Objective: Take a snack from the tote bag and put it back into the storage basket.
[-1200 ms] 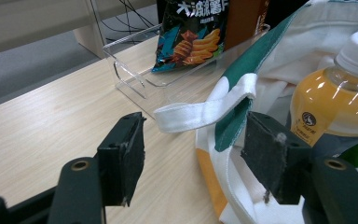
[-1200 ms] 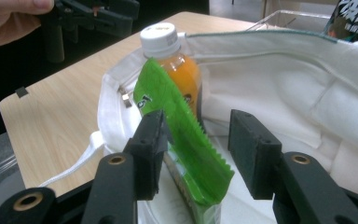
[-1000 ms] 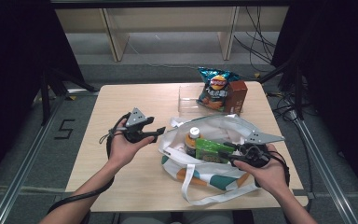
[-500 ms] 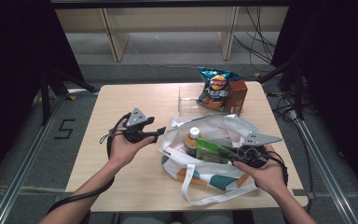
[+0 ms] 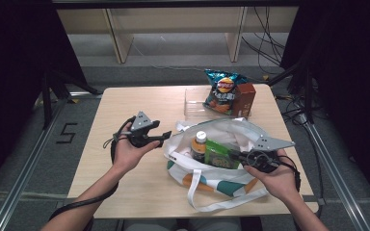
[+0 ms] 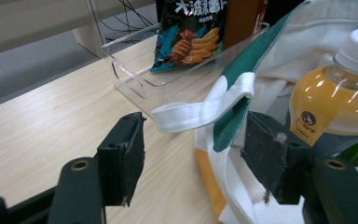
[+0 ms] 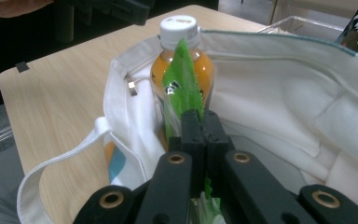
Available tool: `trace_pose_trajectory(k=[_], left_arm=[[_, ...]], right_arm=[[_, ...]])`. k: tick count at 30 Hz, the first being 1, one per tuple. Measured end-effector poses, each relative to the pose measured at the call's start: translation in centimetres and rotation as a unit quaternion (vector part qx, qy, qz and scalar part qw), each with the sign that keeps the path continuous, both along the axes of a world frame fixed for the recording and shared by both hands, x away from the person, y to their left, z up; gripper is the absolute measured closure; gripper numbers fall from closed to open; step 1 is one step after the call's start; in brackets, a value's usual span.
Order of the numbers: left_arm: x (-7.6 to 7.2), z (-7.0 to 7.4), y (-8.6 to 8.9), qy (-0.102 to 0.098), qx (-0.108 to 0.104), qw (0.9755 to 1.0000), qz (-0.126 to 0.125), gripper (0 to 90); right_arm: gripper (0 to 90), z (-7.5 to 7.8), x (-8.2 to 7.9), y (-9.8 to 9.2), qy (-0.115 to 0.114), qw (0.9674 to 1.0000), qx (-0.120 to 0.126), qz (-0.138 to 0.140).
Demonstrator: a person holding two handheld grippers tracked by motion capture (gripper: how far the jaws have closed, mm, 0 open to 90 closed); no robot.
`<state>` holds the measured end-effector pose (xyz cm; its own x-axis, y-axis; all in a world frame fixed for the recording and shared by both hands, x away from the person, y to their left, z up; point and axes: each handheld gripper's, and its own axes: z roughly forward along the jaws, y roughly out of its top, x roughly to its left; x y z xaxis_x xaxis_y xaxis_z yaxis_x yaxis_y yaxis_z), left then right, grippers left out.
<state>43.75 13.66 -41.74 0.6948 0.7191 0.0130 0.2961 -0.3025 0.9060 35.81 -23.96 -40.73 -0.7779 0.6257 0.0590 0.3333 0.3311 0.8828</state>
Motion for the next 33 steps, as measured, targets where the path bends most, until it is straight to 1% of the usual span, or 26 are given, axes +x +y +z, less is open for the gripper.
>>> trace_pose_trajectory(k=[1, 2, 3, 5, 6, 7, 8, 9, 11, 12, 13, 14, 16, 18, 19, 20, 22, 23, 24, 25, 26, 28, 30, 31, 32, 33], left_arm=[[0.0, 0.0, 0.0, 0.000, 0.000, 1.0000, 0.000, 37.7], [0.0, 0.0, 0.0, 0.000, 0.000, 1.0000, 0.000, 37.6], [0.0, 0.0, -0.1, 0.000, 0.000, 1.0000, -0.001, 37.6], [-0.1, 0.0, -0.1, 0.001, 0.000, 1.0000, -0.002, 37.7], [0.0, 0.0, -0.1, 0.001, 0.001, 1.0000, -0.003, 37.7], [0.0, -0.1, -0.1, 0.001, 0.000, 1.0000, -0.004, 37.6], [0.0, -0.1, -0.1, 0.001, 0.000, 1.0000, -0.005, 37.6], [0.0, -0.1, -0.1, 0.001, 0.000, 1.0000, -0.004, 37.6], [0.0, 0.0, -0.1, 0.001, 0.001, 1.0000, -0.002, 37.7], [0.0, 0.0, -0.1, 0.001, 0.000, 1.0000, -0.001, 37.7], [0.0, 0.0, -0.1, 0.000, 0.001, 1.0000, -0.002, 37.6], [0.0, 0.0, -0.1, 0.000, 0.001, 1.0000, -0.002, 37.6], [0.0, 0.0, -0.2, 0.000, 0.000, 1.0000, -0.004, 37.7], [0.0, 0.0, -0.2, 0.000, 0.000, 1.0000, -0.004, 37.6], [0.0, 0.0, -0.2, 0.001, 0.001, 1.0000, -0.001, 37.6], [0.0, 0.0, -0.2, 0.001, 0.000, 1.0000, -0.004, 37.6], [0.0, 0.0, -0.1, 0.000, 0.000, 1.0000, -0.004, 37.6], [0.0, 0.0, -0.1, 0.000, -0.001, 1.0000, -0.004, 37.6], [0.0, 0.0, -0.1, 0.000, 0.001, 1.0000, -0.001, 37.6], [0.0, 0.0, -0.1, 0.000, 0.000, 1.0000, -0.001, 37.7], [0.0, 0.0, -0.1, -0.001, 0.000, 1.0000, -0.002, 37.6], [0.0, 0.0, -0.1, -0.002, 0.001, 1.0000, -0.004, 37.6], [0.0, 0.0, -0.1, -0.002, 0.002, 1.0000, -0.004, 37.6], [0.0, 0.0, -0.1, -0.002, 0.002, 1.0000, -0.004, 37.6], [0.0, 0.0, -0.1, 0.000, 0.000, 1.0000, -0.001, 37.6], [0.0, 0.0, -0.1, 0.000, 0.000, 1.0000, -0.002, 37.6]], right_arm=[[90.0, 0.0, 0.0, 0.1, -0.009, 0.9999, 0.009, -0.006], [90.0, 0.2, -0.2, 0.0, 0.006, 1.0000, 0.007, -0.002], [90.0, 0.3, -0.1, -0.1, -0.005, 0.9999, 0.010, -0.007], [90.0, 0.5, 0.0, -0.3, -0.010, 0.9999, 0.003, -0.002], [90.0, 0.6, 0.0, -0.2, -0.017, 0.9998, 0.010, -0.007], [90.0, 0.7, -0.2, -0.3, -0.010, 0.9999, 0.008, -0.008], [90.0, 0.9, -0.2, -0.4, -0.013, 0.9999, 0.006, -0.005], [90.0, 0.8, -0.1, -0.4, -0.027, 0.9995, 0.014, -0.011], [90.0, 1.2, -0.3, -0.6, -0.020, 0.9997, 0.012, -0.011], [90.0, 1.2, -0.2, -0.7, -0.030, 0.9994, 0.010, -0.011], [90.0, 1.2, -0.4, -0.6, -0.025, 0.9992, 0.026, -0.019], [90.0, 1.4, -0.6, -0.8, -0.006, 0.9997, 0.017, -0.018], [90.0, 1.4, -0.4, -0.9, -0.017, 0.9995, 0.020, -0.015], [90.0, 1.4, -0.4, -0.9, -0.026, 0.9991, 0.023, -0.025], [90.0, 1.5, -0.5, -0.9, -0.020, 0.9992, 0.023, -0.025], [90.0, 1.7, -0.4, -1.0, -0.022, 0.9994, 0.018, -0.018], [90.0, 1.8, -0.4, -1.0, -0.033, 0.9989, 0.023, -0.025], [90.0, 2.1, -0.4, -1.2, -0.028, 0.9991, 0.018, -0.025], [90.0, 2.1, -0.5, -1.0, -0.026, 0.9984, 0.032, -0.037], [90.0, 2.2, -0.3, -1.3, -0.041, 0.9985, 0.024, -0.026], [90.0, 2.3, -0.2, -1.3, -0.048, 0.9981, 0.024, -0.032], [90.0, 2.5, -0.3, -1.3, -0.030, 0.9983, 0.037, -0.032], [90.0, 2.7, -0.2, -1.5, -0.039, 0.9982, 0.027, -0.036], [90.0, 2.7, -0.1, -1.5, -0.049, 0.9974, 0.035, -0.039], [90.0, 2.9, -0.2, -1.6, -0.036, 0.9980, 0.034, -0.040], [90.0, 3.0, -0.2, -1.6, -0.039, 0.9977, 0.037, -0.042]])
